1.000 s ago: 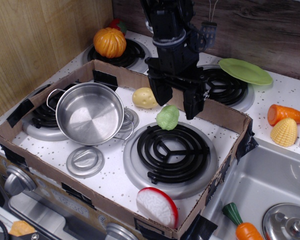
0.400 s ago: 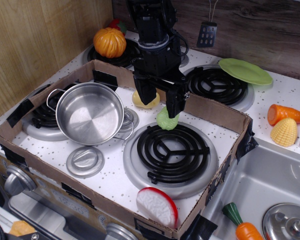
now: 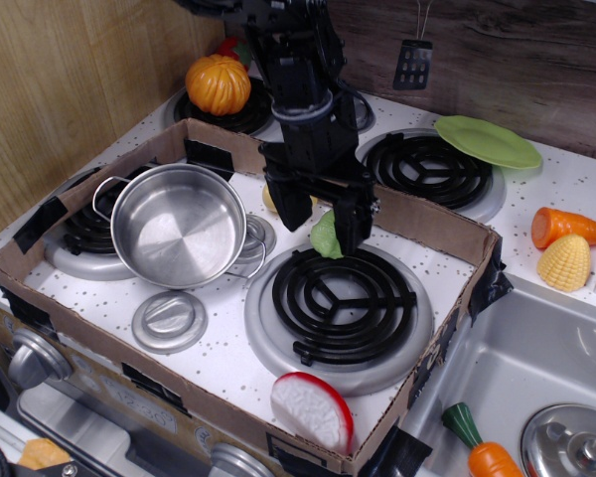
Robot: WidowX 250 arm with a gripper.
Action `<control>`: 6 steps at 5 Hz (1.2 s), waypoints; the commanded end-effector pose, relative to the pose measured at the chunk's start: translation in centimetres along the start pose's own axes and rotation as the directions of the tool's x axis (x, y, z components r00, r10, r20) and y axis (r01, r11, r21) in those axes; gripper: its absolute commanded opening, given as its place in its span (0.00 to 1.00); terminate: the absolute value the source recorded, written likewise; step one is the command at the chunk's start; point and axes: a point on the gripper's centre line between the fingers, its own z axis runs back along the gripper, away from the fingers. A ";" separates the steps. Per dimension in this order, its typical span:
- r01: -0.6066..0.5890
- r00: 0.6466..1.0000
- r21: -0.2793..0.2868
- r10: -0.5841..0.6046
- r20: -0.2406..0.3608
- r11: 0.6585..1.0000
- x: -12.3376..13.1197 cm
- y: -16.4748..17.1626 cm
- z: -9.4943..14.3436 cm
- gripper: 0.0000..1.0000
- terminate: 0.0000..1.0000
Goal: Put broccoli in pot
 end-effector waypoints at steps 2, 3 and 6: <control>0.011 1.000 -0.004 -0.011 0.019 1.000 0.3 -0.5 0.9 0.00 0.00; 0.010 0.997 0.027 -0.012 0.070 1.000 -0.3 -0.8 2.7 0.00 0.00; -0.057 0.997 0.048 0.054 0.061 0.997 -3.6 1.2 9.1 0.00 0.00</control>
